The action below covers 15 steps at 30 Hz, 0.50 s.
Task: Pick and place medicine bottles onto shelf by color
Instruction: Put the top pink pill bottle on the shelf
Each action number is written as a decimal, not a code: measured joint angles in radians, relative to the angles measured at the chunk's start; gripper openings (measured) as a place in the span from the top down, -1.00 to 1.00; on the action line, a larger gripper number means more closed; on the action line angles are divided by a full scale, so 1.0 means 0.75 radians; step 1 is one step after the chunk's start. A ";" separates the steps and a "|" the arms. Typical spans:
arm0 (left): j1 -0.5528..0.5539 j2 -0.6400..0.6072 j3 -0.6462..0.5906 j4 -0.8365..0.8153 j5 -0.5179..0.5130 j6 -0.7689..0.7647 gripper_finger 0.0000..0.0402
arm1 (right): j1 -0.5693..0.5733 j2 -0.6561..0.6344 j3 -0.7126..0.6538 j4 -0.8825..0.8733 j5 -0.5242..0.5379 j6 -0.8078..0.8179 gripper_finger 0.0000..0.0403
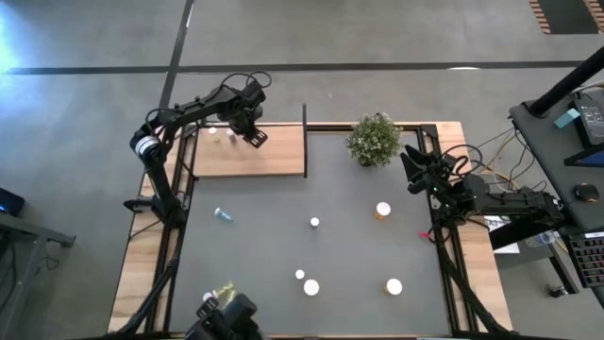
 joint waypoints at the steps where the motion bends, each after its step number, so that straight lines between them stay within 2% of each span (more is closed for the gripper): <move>1: 0.004 0.000 0.000 0.004 -0.001 -0.001 0.50 | 0.000 0.000 0.000 0.000 0.000 0.000 -0.29; 15: 0.035 0.004 0.000 0.025 -0.004 -0.012 0.50 | 0.000 0.000 0.000 0.000 0.000 0.000 -0.29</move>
